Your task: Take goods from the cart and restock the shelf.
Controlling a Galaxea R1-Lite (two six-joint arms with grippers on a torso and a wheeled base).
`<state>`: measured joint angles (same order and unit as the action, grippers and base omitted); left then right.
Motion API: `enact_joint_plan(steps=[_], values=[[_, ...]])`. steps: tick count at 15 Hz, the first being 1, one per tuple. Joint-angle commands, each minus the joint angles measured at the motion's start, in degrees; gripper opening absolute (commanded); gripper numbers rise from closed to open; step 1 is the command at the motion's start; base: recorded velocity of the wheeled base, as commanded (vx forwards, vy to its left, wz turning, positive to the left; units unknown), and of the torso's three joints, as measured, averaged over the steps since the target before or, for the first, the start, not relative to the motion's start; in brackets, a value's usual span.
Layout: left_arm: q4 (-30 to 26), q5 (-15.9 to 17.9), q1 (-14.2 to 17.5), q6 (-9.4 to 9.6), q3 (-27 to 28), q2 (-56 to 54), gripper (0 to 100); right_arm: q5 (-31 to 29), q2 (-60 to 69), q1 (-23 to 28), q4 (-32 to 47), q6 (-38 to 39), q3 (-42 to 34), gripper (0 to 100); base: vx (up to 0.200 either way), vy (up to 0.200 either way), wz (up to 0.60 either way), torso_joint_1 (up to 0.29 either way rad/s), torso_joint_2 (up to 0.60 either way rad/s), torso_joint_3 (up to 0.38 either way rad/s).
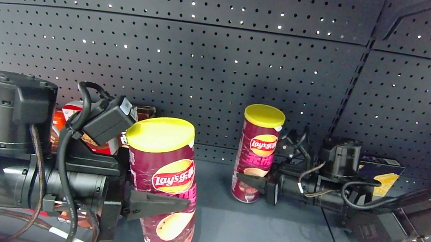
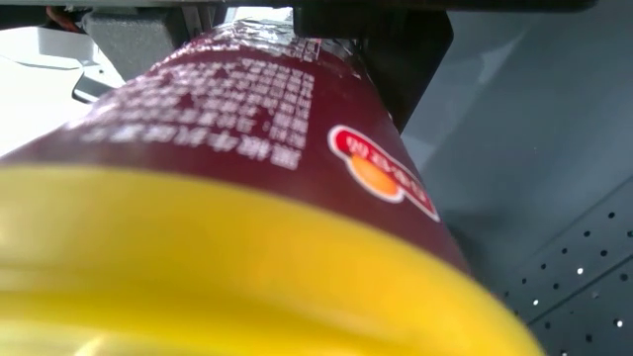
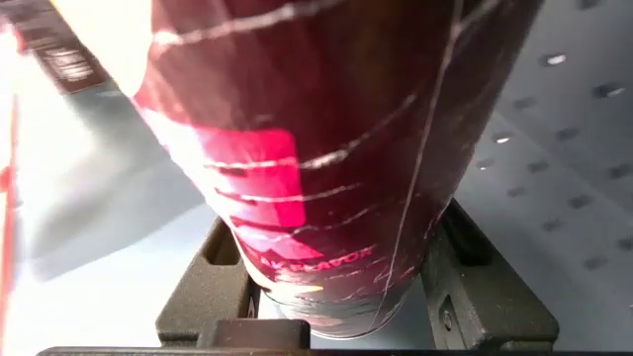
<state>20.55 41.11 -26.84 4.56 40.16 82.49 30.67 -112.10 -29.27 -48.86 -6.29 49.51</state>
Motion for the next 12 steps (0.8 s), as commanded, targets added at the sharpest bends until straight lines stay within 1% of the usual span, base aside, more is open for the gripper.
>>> enact_joint_plan(steps=[1, 3, 6, 7, 9, 12], values=[[0.01, 0.03, -0.14, 0.01, 0.19, -0.05, 0, -1.23, 5.93, -3.34, -3.26, 1.02, -7.23, 0, 0.0, 0.0, 0.0, 0.0, 0.0, 0.0], [0.01, 0.03, -0.49, 0.01, 0.45, -0.05, 0, -2.02, 7.16, -4.66, -7.3, 1.98, -12.68, 0, 0.0, 0.0, 0.0, 0.0, 0.0, 0.0], [-0.07, -0.06, -0.49, 0.01, 0.71, -0.05, 0, -2.02, 7.16, -5.1, -13.1, 2.25, -18.48, 0, 0.0, 0.0, 0.0, 0.0, 0.0, 0.0], [-0.16, -0.06, -0.49, 0.01, 0.71, -0.14, 0, -2.11, 7.16, -5.62, -15.83, 2.51, -21.64, 0, 0.0, 0.0, 0.0, 0.0, 0.0, 0.0], [-0.25, -0.15, -0.58, 0.01, 0.89, -0.05, 0, -2.19, 7.08, -6.33, -18.02, 2.6, -24.46, 0, 0.0, 0.0, 0.0, 0.0, 0.0, 0.0], [-0.25, -0.24, -0.93, 0.01, 1.33, 0.04, 0, -2.19, 6.99, -7.12, -19.08, 2.69, -26.39, 0, 0.0, 0.0, 0.0, 0.0, 0.0, 0.0]])
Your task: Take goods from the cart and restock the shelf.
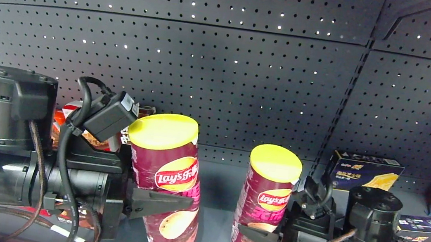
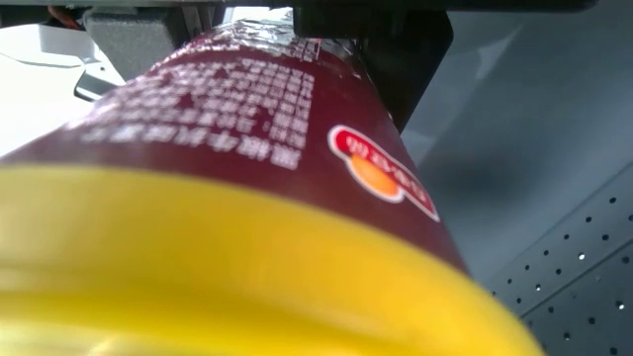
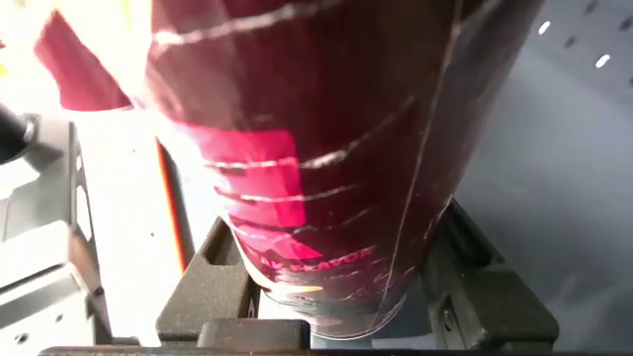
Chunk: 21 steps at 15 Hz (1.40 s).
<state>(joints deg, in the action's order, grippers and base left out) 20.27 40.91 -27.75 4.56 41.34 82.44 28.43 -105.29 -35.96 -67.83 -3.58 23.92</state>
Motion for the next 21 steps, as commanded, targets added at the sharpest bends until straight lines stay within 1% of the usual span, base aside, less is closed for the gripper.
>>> enact_joint_plan(steps=[1, 8, 9, 13, 16, 19, 21], values=[[-0.06, -0.04, -0.03, 0.01, 0.41, 0.26, 0, 0.05, 0.09, -0.6, -0.2, -0.02, -0.89, 0, 0.0, 0.0, 0.0, 0.0, 0.0, 0.0], [-0.06, -0.04, 0.06, 0.01, 0.32, 0.35, 0, -0.04, -0.44, -1.04, -0.73, -0.02, -2.56, 0, 0.0, 0.0, 0.0, 0.0, 0.0, 0.0], [-0.06, -0.04, 0.06, 0.01, 0.32, 0.35, 0, -0.04, -0.53, -1.04, -1.08, -0.02, -2.91, 100, 0.0, 0.0, 0.0, 0.0, 0.0, 0.0], [-0.06, -0.04, 0.06, 0.01, 0.32, 0.35, 0, -0.04, -0.88, -0.86, -2.4, -0.11, -4.49, 100, 0.0, 0.0, 0.0, 0.0, 0.0, 0.0], [-0.06, -0.04, 0.06, 0.01, 0.41, 0.26, 0, -0.13, 0.52, -0.6, -5.47, -0.46, -6.6, 100, 0.0, 0.0, 0.0, 0.0, 0.0, 0.0], [-0.06, -0.04, 0.06, 0.01, 0.32, 0.08, 0, -1.36, 6.41, 0.28, -6.18, -0.46, -8.36, 100, 0.0, 0.0, 0.0, 0.0, 0.0, 0.0], [-0.06, -0.04, 0.06, 0.01, 0.32, 0.17, 0, -2.15, 13.88, 0.72, -5.56, -0.46, -10.12, 100, 0.0, 0.0, 0.0, 0.0, 0.0, 0.0]])
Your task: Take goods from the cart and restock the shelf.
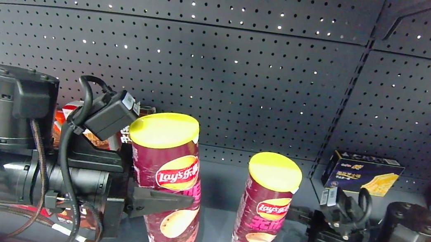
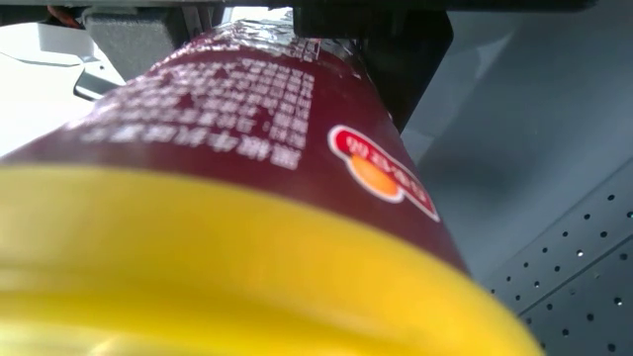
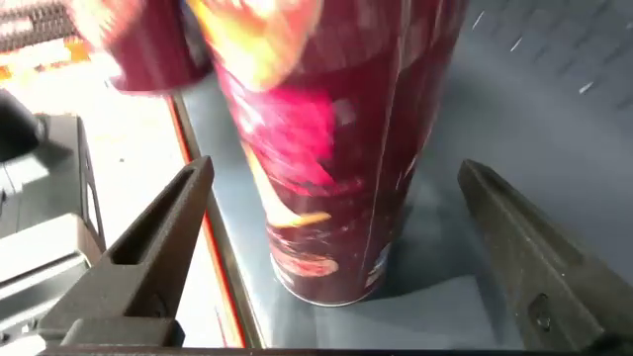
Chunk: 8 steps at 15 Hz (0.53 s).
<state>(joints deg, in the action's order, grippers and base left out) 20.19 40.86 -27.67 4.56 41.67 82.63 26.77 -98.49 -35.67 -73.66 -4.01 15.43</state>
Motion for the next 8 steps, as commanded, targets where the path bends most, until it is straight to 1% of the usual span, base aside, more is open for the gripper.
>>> enact_joint_plan(steps=[1, 3, 4, 6, 7, 8], values=[[0.03, 0.09, -0.01, 0.01, 0.08, 0.08, 0, -0.49, 10.33, 0.25, 0.44, -0.03, -3.22, 100, 0.0, 0.0, 0.0, 0.0, 0.0, 0.0], [0.03, 0.18, -0.01, 0.01, -0.01, 0.08, 0, -0.58, 18.24, 0.6, 2.55, -0.03, -5.41, 100, 0.0, 0.0, 0.0, 0.0, 0.0, 0.0], [0.03, 0.18, -0.01, 0.01, 0.08, 0.08, 0, -0.58, 22.11, 1.04, 5.45, -0.03, -5.06, 100, 0.0, 0.0, 0.0, 0.0, 0.0, 0.0], [0.03, 0.18, -0.01, 0.01, 0.08, 0.17, 0, -1.28, 35.47, 2.89, 20.92, -0.03, -1.46, 100, 0.0, 0.0, 0.0, 0.0, 0.0, 0.0], [0.12, 0.18, -0.01, 0.01, 0.08, 0.17, 0, -4.8, 41.01, 3.15, 28.57, -0.03, 0.83, 100, 0.0, 0.0, 0.0, 0.0, 0.0, 0.0], [0.12, 0.18, -0.01, 0.01, 0.17, 0.17, 0, -8.31, 44.0, 3.06, 32.96, -0.03, 2.32, 100, 0.0, 0.0, 0.0, 0.0, 0.0, 0.0]])
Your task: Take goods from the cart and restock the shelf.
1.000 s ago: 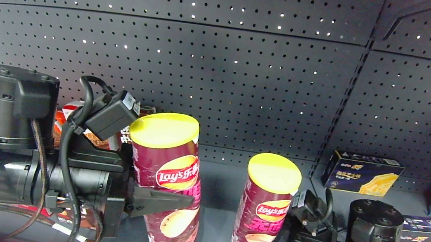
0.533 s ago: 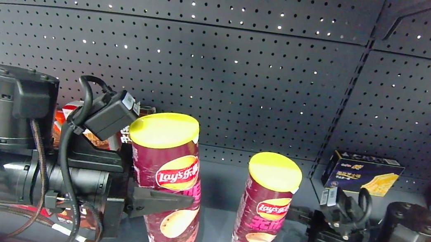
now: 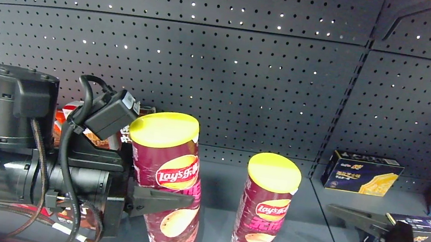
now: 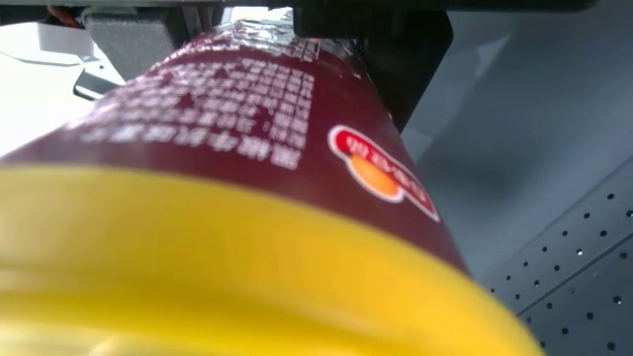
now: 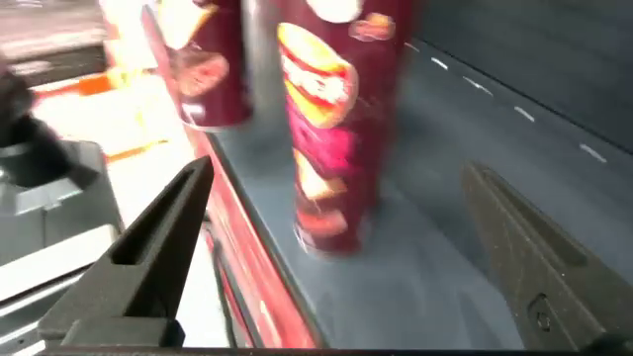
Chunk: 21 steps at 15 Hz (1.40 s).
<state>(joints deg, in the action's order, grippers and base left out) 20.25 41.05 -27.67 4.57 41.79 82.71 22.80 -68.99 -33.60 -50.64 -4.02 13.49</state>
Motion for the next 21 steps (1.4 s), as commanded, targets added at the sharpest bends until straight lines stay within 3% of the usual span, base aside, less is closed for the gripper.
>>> enact_joint_plan(steps=[1, 7, 11, 12, 14, 15, 17, 18, 19, 20, 21], values=[[0.05, 0.0, 0.16, 0.0, 0.22, 0.08, 0, -12.69, 20.65, 0.9, 18.03, -0.02, 5.75, 100, 0.0, 0.0, 0.0, 0.0, 0.0, 0.0], [-0.03, 0.0, 0.51, 0.0, 2.33, 0.17, 0, -33.69, 40.25, 1.34, 23.92, 0.07, -2.07, 100, 0.0, 0.0, 0.0, 0.0, 0.0, 0.0], [-0.03, 0.0, 0.51, 0.0, 2.33, 0.17, 0, -41.69, 56.07, 3.45, 37.02, -0.02, -7.96, 100, 0.0, 0.0, 0.0, 0.0, 0.0, 0.0], [-0.03, 0.0, 0.51, 0.0, 2.16, 0.08, 0, -42.04, 64.77, 6.7, 44.75, -0.11, -9.45, 100, 0.0, 0.0, 0.0, 0.0, 0.0, 0.0], [-0.03, 0.09, 0.51, 0.0, 2.07, 0.08, 0, -40.46, 68.99, 7.85, 52.75, -0.2, -9.8, 100, 0.0, 0.0, 0.0, 0.0, 0.0, 0.0], [-0.03, 0.09, 0.43, 0.0, 1.89, 0.17, 0, -38.53, 68.99, 7.85, 52.22, -0.37, -11.12, 100, 0.0, 0.0, 0.0, 0.0, 0.0, 0.0], [-0.03, 0.17, 0.34, 0.0, 1.63, 0.17, 0, -26.58, 68.99, 7.41, 50.55, -0.64, -11.91, 100, 0.0, 0.0, 0.0, 0.0, 0.0, 0.0], [-0.03, 0.17, 0.34, 0.0, 1.63, 0.17, 0, -26.14, 68.99, 7.41, 50.55, -0.64, -11.91, 100, 0.0, 0.0, 0.0, 0.0, 0.0, 0.0], [-0.03, 0.17, 0.34, 0.0, 1.63, 0.26, 0, -18.67, 68.99, 7.23, 51.08, -0.64, -11.74, 100, 0.0, 0.0, 0.0, 0.0, 0.0, 0.0], [0.14, 0.17, 0.34, 0.0, 1.72, 0.52, 0, -15.06, 68.99, 6.44, 51.25, 0.07, -11.74, 100, 0.0, 0.0, 0.0, 0.0, 0.0, 0.0], [0.23, 0.17, 0.25, 0.0, 1.72, 0.52, 0, -15.06, 68.99, 6.44, 51.17, 4.11, -11.74, 100, 0.0, 0.0, 0.0, 0.0, 0.0, 0.0]])
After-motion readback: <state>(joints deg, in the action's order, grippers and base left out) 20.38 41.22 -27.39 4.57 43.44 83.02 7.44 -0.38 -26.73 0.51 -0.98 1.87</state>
